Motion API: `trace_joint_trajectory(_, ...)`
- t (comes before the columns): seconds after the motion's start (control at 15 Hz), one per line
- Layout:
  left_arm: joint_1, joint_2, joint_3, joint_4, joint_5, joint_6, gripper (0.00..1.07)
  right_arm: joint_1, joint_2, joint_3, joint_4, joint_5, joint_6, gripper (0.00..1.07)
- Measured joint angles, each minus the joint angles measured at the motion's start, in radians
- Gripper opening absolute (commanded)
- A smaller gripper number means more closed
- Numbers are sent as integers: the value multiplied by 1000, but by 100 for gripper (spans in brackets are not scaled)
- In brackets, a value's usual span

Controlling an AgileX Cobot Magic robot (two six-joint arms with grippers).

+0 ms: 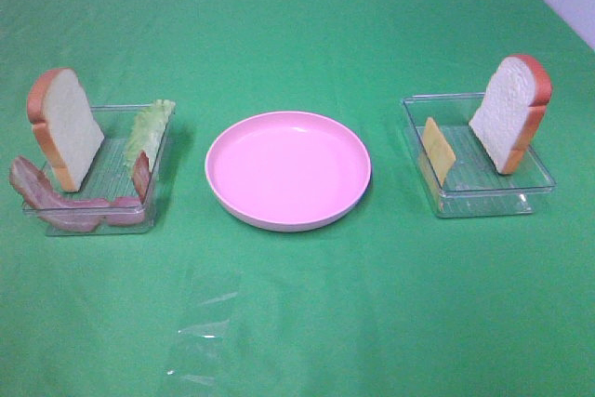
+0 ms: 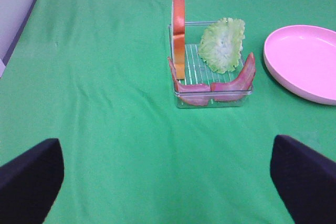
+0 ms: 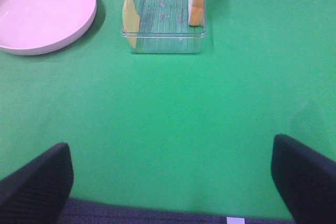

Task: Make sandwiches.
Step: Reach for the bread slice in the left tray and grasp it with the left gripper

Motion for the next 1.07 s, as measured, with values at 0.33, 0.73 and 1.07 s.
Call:
trace_joint_trajectory(0.33,0,472,-67,0,-197,-2,101,0,0,0,0,0,0,98)
trace_joint_trajectory(0.73,0,972,-336,0,-228,-3,101,0,0,0,0,0,0,98)
trace_joint_trajectory(1.07,0,1377,-611,0,-249,-3,100,0,0,0,0,0,0,98)
